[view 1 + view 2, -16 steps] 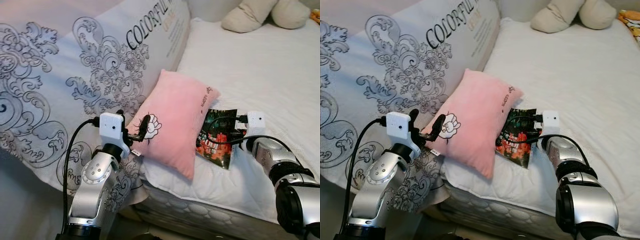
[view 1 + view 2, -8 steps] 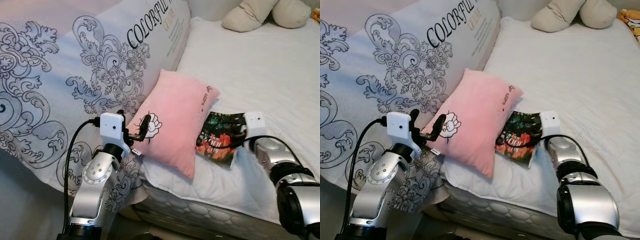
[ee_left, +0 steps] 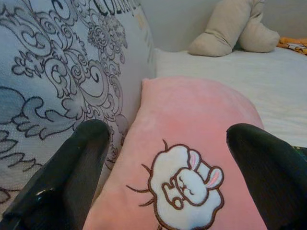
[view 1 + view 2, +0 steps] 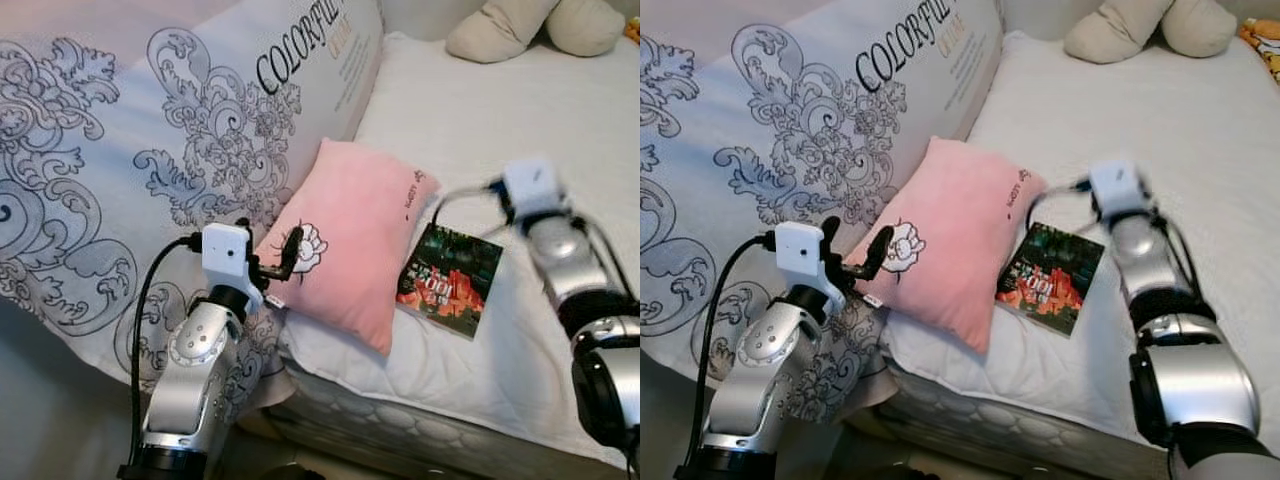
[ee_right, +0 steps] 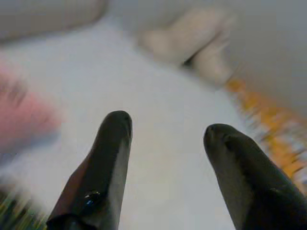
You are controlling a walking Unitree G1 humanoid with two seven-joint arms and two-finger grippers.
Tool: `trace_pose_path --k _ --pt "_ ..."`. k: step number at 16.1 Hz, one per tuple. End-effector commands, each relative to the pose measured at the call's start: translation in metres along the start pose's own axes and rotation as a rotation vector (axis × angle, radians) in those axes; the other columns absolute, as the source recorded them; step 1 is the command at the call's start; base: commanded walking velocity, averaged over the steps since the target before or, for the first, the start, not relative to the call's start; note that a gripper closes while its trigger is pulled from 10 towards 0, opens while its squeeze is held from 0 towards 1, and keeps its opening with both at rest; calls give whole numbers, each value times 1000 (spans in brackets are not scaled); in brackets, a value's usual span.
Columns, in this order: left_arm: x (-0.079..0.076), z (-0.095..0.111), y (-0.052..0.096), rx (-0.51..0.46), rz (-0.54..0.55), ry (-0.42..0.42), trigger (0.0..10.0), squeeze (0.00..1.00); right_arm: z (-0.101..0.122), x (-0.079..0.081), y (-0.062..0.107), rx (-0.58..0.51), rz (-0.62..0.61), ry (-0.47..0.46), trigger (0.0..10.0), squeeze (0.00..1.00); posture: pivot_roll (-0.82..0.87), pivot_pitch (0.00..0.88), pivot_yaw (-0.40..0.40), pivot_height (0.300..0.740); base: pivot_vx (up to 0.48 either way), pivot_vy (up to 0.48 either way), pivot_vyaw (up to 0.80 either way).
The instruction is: Clean up the room
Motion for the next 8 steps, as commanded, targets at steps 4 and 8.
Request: trace_pose_path --k 4,8 --pt "16 3 3 -36 88 -14 10000 0 -2 18 39 -137 -153 -150 10000 0 -118 0 121 740 0 0 0" --pt "34 -10 22 -17 169 -16 10000 0 -11 53 95 -186 -63 -320 10000 0 -150 0 119 740 0 0 0"
Point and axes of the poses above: a point about 5 cm out from each wrist's last joint towards the gripper, its own y axis pointing back from the gripper into the wrist, its own z axis along the axis of the wrist's last joint, x = y × z, the point moved 3 cm from there along -y, pointing out of the wrist towards the gripper, and after that the axes turned 7 degrees about y, right-handed, at the moved point
